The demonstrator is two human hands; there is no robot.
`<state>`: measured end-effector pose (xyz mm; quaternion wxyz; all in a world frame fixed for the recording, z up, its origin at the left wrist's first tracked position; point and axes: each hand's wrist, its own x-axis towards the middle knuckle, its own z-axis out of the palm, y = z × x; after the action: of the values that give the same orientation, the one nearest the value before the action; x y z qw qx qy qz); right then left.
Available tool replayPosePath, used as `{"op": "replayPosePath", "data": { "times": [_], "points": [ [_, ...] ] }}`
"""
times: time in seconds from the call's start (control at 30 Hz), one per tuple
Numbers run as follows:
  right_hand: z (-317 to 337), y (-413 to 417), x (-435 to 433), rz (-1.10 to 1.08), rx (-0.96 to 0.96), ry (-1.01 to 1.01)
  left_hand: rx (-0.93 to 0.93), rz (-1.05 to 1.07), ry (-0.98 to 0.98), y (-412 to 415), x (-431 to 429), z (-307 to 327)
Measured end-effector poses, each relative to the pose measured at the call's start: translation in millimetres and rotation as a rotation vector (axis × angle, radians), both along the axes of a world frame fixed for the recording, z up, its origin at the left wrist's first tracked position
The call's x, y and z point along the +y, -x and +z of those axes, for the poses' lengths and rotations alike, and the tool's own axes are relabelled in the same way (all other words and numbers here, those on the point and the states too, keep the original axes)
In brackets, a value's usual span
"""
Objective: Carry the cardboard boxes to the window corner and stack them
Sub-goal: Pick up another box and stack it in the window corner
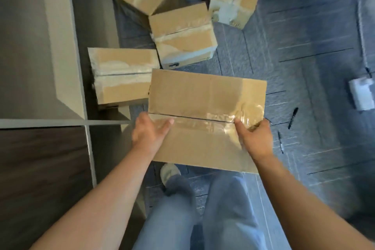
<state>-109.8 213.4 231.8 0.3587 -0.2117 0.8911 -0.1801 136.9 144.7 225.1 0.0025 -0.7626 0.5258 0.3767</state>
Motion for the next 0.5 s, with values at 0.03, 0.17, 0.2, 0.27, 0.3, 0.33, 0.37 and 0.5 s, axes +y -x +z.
{"op": "replayPosePath", "data": {
  "times": [0.03,0.17,0.2,0.27,0.3,0.33,0.37,0.5],
  "points": [
    [21.0,6.2,2.3,-0.023,0.012,0.024,0.007,-0.042,0.02,7.6,-3.6,19.7],
    [95.6,32.1,17.5,-0.102,0.039,0.084,0.076,-0.128,0.113,42.7,-12.5,93.9],
    [112.4,38.7,23.4,-0.121,0.045,0.093,0.059,-0.165,0.125,51.6,-14.1,110.9],
    [143.5,52.7,38.2,-0.145,0.049,0.104,0.007,-0.258,0.141,69.0,-15.5,143.6],
    [158.4,59.7,46.3,-0.155,0.048,0.109,-0.011,-0.299,0.151,77.4,-15.1,159.1],
    [172.7,66.4,54.4,-0.17,0.047,0.12,-0.018,-0.328,0.164,86.5,-13.7,174.1],
    [186.0,73.0,62.5,-0.192,0.048,0.135,-0.014,-0.348,0.174,96.0,-11.9,187.9],
    [228.7,96.1,98.5,-0.283,0.069,0.155,-0.017,-0.441,0.209,136.1,1.7,233.4]
  ]
}}
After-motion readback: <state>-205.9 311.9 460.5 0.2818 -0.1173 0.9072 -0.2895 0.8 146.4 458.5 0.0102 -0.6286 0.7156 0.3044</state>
